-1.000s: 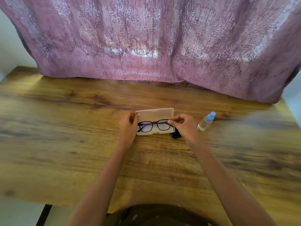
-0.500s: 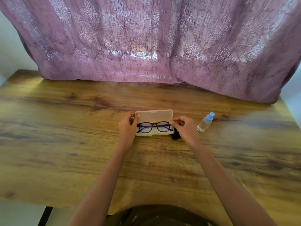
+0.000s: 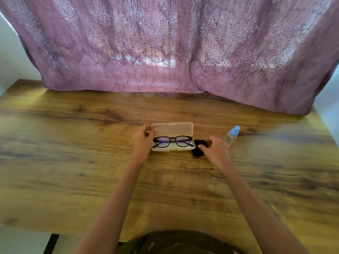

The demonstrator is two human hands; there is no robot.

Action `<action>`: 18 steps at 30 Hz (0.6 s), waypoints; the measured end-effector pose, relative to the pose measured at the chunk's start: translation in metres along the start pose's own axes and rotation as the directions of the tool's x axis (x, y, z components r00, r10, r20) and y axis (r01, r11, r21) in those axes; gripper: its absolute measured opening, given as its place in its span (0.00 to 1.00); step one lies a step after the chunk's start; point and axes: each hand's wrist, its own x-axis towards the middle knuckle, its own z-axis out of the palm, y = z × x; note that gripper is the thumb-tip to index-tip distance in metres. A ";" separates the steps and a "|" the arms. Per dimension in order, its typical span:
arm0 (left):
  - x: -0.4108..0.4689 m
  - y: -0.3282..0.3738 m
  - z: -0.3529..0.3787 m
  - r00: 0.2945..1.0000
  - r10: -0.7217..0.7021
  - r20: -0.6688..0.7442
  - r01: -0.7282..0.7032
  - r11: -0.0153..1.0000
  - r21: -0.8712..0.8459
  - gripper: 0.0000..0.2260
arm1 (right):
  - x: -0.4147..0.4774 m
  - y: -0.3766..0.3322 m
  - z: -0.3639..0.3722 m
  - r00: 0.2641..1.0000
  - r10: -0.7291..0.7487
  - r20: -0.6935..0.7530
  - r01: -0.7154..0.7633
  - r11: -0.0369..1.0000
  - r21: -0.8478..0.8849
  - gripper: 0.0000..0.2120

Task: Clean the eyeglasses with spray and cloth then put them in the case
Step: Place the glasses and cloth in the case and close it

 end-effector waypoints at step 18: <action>0.011 0.007 -0.002 0.988 -0.138 0.074 0.130 0.986 0.103 0.11 | -0.009 -0.019 -0.034 0.997 0.080 -0.008 -0.060 0.806 0.589 0.10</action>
